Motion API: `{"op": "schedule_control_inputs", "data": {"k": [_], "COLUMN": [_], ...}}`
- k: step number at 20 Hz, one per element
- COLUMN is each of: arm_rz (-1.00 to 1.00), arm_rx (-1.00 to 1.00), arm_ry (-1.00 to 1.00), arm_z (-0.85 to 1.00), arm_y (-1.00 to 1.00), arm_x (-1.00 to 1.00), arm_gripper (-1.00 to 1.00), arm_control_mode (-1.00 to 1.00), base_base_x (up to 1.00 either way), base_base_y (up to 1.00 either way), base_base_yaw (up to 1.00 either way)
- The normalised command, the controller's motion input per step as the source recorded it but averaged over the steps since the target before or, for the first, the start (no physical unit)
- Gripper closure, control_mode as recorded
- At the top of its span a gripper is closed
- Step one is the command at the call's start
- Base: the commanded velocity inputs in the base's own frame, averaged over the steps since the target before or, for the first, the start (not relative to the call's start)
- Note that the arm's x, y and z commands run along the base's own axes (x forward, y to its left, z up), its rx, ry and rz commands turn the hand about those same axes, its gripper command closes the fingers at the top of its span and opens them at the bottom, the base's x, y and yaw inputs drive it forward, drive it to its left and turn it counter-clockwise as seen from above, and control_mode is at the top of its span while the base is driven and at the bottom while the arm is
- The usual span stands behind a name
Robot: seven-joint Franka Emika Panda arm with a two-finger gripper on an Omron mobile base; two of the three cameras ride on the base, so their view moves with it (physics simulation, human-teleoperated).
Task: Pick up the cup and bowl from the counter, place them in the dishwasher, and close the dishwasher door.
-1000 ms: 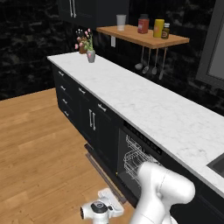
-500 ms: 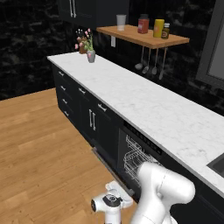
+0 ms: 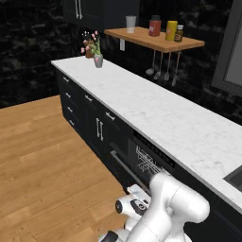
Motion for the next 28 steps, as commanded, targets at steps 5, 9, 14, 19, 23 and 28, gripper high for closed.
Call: {"op": "schedule_control_inputs", "data": {"k": [5,9,14,19,23,28], "arm_rz": [-0.07,-0.08,-0.09,-0.11,-0.08,-0.07], "arm_rx": [-0.02,-0.01,-0.03,-0.14,-0.22,-0.24], "arm_ry": [0.00,0.00,0.00,0.00,0.00,0.00], "arm_z": [0.09,0.00,-0.15,-0.60,-0.92,-0.99], "arm_y": [-1.00,-1.00,-1.00,-1.00,-1.00,-1.00], "arm_x": [1.00,1.00,1.00,1.00,1.00,1.00], "arm_gripper": [-1.00,-1.00,-1.00,-1.00,-1.00,-1.00], "arm_control_mode": [-1.00,-1.00,-1.00,-1.00,-1.00,-1.00], "base_base_x": [0.00,0.00,0.00,0.00,0.00,0.00], "base_base_y": [0.00,0.00,0.00,0.00,0.00,0.00], "base_base_yaw": [0.00,0.00,0.00,0.00,0.00,0.00]}}
